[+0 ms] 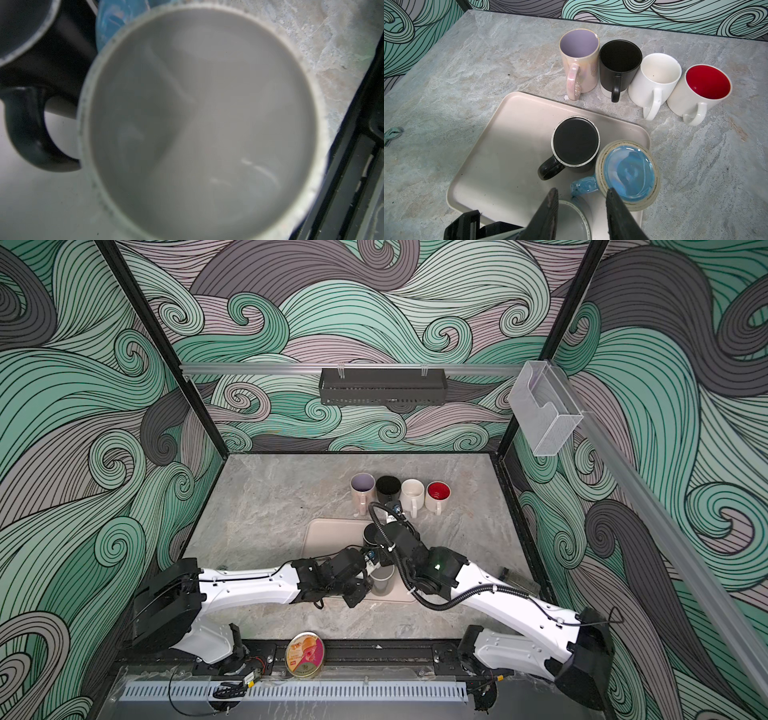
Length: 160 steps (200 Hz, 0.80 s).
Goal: Turn the mug right side up
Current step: Pick up the mug from the tray.
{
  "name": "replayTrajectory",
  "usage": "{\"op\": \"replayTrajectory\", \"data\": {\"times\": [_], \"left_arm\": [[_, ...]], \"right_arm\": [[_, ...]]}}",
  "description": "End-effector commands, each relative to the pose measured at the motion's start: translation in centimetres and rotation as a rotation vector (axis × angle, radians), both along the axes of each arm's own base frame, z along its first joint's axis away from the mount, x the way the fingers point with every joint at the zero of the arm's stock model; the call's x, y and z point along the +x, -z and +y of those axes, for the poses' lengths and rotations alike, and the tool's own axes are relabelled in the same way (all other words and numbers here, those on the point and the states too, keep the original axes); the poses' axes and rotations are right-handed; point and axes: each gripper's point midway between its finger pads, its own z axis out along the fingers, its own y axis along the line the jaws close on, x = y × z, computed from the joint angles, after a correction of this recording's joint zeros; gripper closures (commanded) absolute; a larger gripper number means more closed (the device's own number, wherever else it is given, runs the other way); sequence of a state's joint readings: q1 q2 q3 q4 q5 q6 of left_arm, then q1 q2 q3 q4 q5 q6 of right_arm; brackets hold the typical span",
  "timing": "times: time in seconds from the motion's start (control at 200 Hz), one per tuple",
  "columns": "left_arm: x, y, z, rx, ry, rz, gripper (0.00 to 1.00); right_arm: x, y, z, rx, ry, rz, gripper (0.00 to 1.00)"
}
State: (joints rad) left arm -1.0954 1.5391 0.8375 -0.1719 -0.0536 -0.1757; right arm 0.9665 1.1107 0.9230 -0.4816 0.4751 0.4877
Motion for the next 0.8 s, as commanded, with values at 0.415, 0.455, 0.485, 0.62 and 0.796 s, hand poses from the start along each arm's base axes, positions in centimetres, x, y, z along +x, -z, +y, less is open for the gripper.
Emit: {"op": "replayTrajectory", "data": {"times": [0.415,0.455,0.485,0.62,0.796], "left_arm": [[1.4,-0.4,0.0,0.040,-0.044,-0.031,0.92],[1.4,-0.4,0.1,0.042,-0.044,-0.032,0.95],[1.4,-0.5,0.2,0.043,-0.045,-0.032,0.98],[1.3,-0.9,0.3,0.040,-0.046,-0.037,1.00],[0.6,-2.3,0.3,0.020,-0.019,-0.044,1.00]], "right_arm": [[0.2,-0.4,-0.3,0.029,0.027,-0.020,0.60],[0.1,-0.4,-0.4,0.030,0.026,-0.020,0.60],[0.1,-0.4,-0.3,0.031,0.025,-0.020,0.60],[0.0,-0.7,-0.5,0.043,0.026,-0.026,0.60],[-0.1,-1.1,-1.0,0.053,0.038,-0.036,0.60]]}}
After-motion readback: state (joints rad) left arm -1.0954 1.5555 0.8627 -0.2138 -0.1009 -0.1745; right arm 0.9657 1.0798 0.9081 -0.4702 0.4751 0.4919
